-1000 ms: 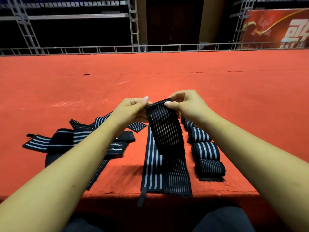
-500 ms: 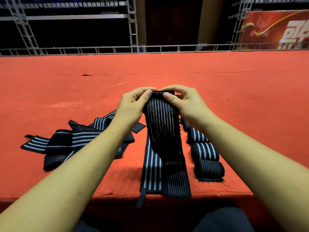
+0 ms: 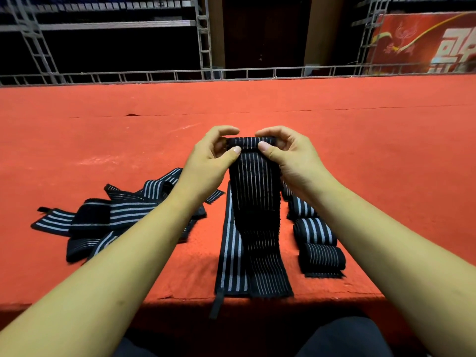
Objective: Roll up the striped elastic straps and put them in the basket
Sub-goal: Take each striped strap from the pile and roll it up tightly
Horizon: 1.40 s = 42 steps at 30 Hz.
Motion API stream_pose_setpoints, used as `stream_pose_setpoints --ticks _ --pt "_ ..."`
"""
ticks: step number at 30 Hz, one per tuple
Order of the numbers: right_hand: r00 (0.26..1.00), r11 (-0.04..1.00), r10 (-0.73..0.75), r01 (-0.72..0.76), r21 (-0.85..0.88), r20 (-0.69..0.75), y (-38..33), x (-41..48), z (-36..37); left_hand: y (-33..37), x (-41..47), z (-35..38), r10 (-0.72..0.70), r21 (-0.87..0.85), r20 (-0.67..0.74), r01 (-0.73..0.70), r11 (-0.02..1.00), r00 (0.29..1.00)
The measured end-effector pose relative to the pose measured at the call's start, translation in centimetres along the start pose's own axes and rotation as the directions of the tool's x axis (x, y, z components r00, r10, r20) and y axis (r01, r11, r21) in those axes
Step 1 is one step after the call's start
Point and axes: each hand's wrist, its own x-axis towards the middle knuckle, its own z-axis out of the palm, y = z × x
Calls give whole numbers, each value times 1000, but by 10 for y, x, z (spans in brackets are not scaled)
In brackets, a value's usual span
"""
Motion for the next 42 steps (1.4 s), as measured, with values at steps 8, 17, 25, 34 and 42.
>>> stream_pose_setpoints --ticks 8,17,25,34,42 --pt "999 994 -38 39 -99 6 -1 -3 3 -5 2 8 -177 -46 -41 175 983 983" --pt "999 991 -30 32 -129 16 6 -1 0 -5 1 5 -3 143 -41 9 990 999" --pt "999 998 -35 38 -55 37 0 -4 4 0 -4 12 -183 45 -91 188 981 979" --pt "998 998 37 -39 57 50 6 -7 8 -1 -4 10 -107 2 -91 108 994 990" --pt "997 988 -67 71 -134 34 5 -8 6 -2 -8 10 -116 14 -53 117 993 992"
